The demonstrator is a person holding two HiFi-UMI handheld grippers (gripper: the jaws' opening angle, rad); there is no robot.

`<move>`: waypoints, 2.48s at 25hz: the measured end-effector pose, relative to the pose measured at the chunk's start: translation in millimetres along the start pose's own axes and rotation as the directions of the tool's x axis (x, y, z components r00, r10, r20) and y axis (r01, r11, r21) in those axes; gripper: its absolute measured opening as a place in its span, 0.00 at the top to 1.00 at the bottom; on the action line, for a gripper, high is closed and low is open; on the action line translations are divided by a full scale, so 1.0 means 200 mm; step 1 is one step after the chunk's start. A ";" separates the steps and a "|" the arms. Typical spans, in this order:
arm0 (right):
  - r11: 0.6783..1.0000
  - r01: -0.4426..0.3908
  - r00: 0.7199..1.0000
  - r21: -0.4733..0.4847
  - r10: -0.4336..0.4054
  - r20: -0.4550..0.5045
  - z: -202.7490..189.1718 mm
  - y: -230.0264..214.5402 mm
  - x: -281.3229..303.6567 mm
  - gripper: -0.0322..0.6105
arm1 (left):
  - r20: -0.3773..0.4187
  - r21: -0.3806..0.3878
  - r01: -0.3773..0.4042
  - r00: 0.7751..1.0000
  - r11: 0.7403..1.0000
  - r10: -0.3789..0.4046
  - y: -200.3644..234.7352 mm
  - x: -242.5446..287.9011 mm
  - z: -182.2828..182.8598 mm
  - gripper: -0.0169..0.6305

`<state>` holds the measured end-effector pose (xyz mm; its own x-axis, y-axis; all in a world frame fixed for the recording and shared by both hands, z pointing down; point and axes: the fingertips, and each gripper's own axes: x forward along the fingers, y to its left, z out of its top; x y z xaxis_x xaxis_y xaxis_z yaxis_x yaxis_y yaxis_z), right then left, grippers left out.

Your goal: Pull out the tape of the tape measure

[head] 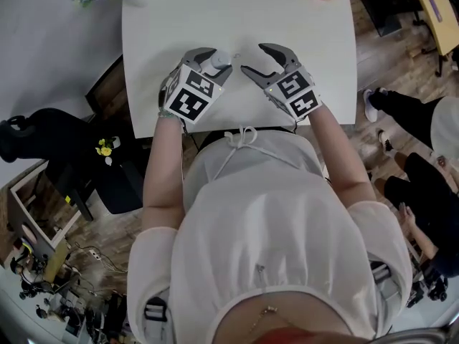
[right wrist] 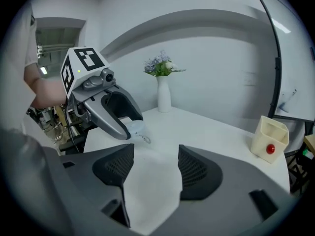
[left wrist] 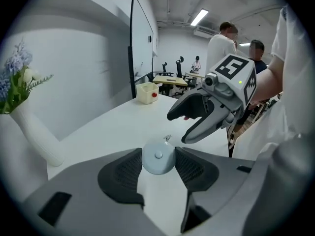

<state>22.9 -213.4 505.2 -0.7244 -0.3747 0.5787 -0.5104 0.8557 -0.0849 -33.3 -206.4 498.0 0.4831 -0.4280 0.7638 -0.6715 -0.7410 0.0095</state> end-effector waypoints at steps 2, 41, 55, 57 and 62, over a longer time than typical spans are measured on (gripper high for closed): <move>0.999 -0.035 0.999 -0.021 0.035 -0.001 0.01 0.03 0.01 0.53 | 0.005 0.012 0.007 1.000 1.000 -0.007 -0.03 -0.01 0.02 0.62; 0.996 0.093 0.993 0.002 -0.092 -0.070 -0.01 -0.10 -0.14 0.93 | 0.094 -0.062 -0.090 0.991 0.994 0.096 -0.01 -0.10 0.09 0.62; 0.964 0.232 0.971 0.130 -0.223 -0.081 -0.07 -0.28 -0.30 0.93 | 0.124 -0.105 -0.129 0.982 0.986 0.141 0.07 -0.17 0.11 0.62; 0.962 0.238 0.970 0.133 -0.228 -0.084 -0.07 -0.29 -0.31 0.93 | 0.124 -0.105 -0.127 0.982 0.986 0.140 0.06 -0.17 0.12 0.62; 0.950 0.279 0.958 0.143 -0.264 -0.113 -0.10 -0.32 -0.32 0.93 | 0.118 -0.106 -0.128 0.983 0.986 0.141 0.06 -0.15 0.12 0.62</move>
<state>111.3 -236.6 489.6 -0.5064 -0.5448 0.6683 -0.7531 0.6570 -0.0350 -42.5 -214.7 460.5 0.4468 -0.5860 0.6761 -0.7835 -0.6210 -0.0205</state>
